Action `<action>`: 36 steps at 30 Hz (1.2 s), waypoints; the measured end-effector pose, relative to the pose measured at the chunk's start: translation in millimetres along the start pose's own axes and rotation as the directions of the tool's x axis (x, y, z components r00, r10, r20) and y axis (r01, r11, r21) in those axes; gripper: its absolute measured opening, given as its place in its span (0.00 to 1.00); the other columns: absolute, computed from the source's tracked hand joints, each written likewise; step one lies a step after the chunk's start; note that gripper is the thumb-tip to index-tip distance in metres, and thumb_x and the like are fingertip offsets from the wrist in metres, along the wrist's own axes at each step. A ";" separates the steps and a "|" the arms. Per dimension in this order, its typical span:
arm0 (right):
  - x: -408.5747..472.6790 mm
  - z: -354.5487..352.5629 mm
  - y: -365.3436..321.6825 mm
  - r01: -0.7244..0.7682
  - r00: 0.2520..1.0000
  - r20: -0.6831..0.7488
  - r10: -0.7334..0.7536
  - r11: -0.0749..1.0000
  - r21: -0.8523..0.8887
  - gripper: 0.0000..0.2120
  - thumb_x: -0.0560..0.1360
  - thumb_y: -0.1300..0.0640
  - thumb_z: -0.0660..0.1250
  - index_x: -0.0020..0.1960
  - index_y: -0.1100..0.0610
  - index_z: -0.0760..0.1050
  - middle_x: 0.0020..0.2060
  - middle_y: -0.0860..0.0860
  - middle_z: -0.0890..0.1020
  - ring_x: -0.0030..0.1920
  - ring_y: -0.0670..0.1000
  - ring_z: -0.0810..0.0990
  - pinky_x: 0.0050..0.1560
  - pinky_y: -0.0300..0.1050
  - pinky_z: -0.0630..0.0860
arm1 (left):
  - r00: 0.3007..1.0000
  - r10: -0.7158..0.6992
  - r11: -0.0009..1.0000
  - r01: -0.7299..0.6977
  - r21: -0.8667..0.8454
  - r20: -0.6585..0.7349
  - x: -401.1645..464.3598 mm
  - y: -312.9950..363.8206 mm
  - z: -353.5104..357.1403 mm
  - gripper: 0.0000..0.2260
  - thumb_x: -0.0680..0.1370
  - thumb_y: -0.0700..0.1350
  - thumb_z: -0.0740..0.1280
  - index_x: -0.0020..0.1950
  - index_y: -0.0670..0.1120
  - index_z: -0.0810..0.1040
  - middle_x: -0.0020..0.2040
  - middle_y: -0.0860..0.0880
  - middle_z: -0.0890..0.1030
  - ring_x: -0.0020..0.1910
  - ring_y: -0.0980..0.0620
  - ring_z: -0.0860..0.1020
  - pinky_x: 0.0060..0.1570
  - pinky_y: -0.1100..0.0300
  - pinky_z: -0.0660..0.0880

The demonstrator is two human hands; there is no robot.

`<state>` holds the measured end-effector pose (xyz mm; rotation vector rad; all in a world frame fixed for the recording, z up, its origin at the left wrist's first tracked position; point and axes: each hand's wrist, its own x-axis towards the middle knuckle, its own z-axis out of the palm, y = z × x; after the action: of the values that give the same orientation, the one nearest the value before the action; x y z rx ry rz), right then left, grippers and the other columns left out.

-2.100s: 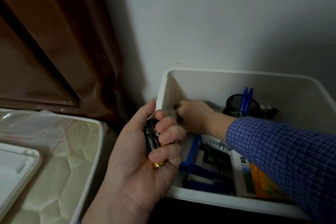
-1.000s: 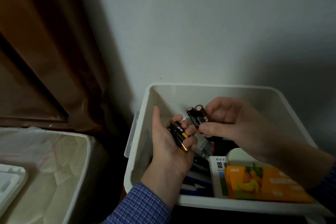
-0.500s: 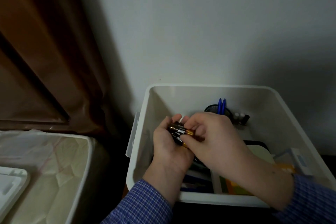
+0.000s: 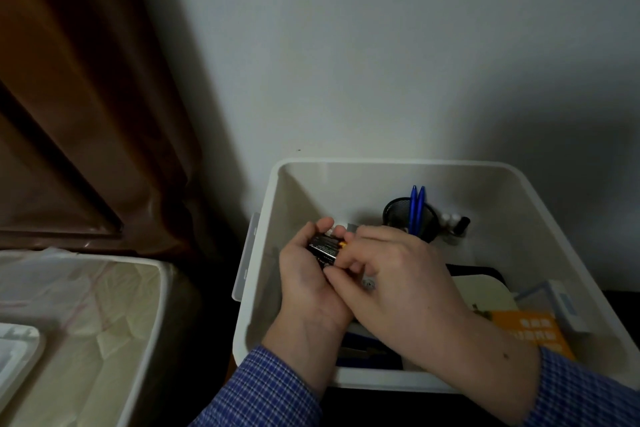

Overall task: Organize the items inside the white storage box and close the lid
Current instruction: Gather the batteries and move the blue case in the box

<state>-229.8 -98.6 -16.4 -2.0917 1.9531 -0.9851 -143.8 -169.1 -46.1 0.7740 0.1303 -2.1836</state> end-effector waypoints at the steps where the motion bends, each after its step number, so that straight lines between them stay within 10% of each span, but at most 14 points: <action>1: -1.6 -0.6 0.1 0.007 1.000 -0.005 -0.007 0.999 0.040 0.06 0.72 0.49 0.71 0.37 0.48 0.80 0.34 0.39 0.75 0.40 0.39 0.76 0.42 0.43 0.78 | 1.000 -0.003 1.000 0.003 -0.007 0.016 -0.7 0.2 0.7 0.12 0.78 0.47 0.62 0.37 0.45 0.75 0.33 0.47 0.74 0.32 0.50 0.74 0.38 0.59 0.73; 11: 31.4 -61.9 58.1 -0.267 0.964 0.027 0.266 0.959 0.092 0.07 0.73 0.59 0.72 0.38 0.51 0.81 0.26 0.41 0.79 0.30 0.35 0.77 0.32 0.23 0.69 | 0.998 0.010 1.000 -0.010 -0.005 0.054 -9.8 30.4 -0.8 0.06 0.72 0.43 0.66 0.36 0.45 0.72 0.35 0.50 0.71 0.30 0.54 0.71 0.17 0.69 0.66; 17: 45.1 -54.7 107.7 -0.114 0.906 0.315 0.282 0.880 -0.461 0.10 0.73 0.42 0.71 0.48 0.47 0.78 0.38 0.44 0.81 0.38 0.41 0.78 0.37 0.35 0.74 | 0.988 -0.043 0.999 0.045 -0.011 0.149 -18.5 37.5 -2.7 0.06 0.74 0.44 0.65 0.37 0.44 0.73 0.36 0.50 0.71 0.31 0.54 0.72 0.18 0.69 0.66; 21: 37.5 -22.9 120.5 -0.048 0.838 0.449 0.310 0.862 -0.505 0.14 0.75 0.45 0.70 0.57 0.51 0.78 0.47 0.49 0.81 0.46 0.50 0.80 0.46 0.48 0.80 | 0.985 -0.049 0.999 0.052 -0.010 0.162 -18.9 33.0 -8.7 0.06 0.74 0.44 0.65 0.38 0.44 0.74 0.37 0.51 0.72 0.32 0.55 0.71 0.18 0.68 0.67; 26: 41.9 -18.4 127.9 -0.083 0.922 0.290 0.255 0.865 -0.495 0.07 0.74 0.48 0.70 0.44 0.51 0.76 0.40 0.49 0.79 0.38 0.49 0.78 0.34 0.42 0.73 | 0.993 -0.034 0.999 0.034 0.002 0.113 -17.4 32.8 -10.4 0.08 0.75 0.44 0.64 0.36 0.44 0.74 0.36 0.50 0.72 0.31 0.55 0.71 0.18 0.68 0.66; 36: 40.3 -13.5 142.0 -0.051 0.818 0.462 0.343 0.843 -0.536 0.05 0.75 0.54 0.72 0.46 0.55 0.84 0.41 0.52 0.84 0.40 0.49 0.81 0.41 0.41 0.73 | 0.999 -0.015 1.000 0.014 0.016 0.030 -15.1 31.3 -10.3 0.06 0.72 0.43 0.65 0.36 0.44 0.74 0.35 0.50 0.72 0.30 0.54 0.72 0.19 0.69 0.66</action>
<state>-359.4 -154.5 -61.5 -1.9924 2.1795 0.2071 -108.8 -176.9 -41.0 0.7507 0.1045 -2.2114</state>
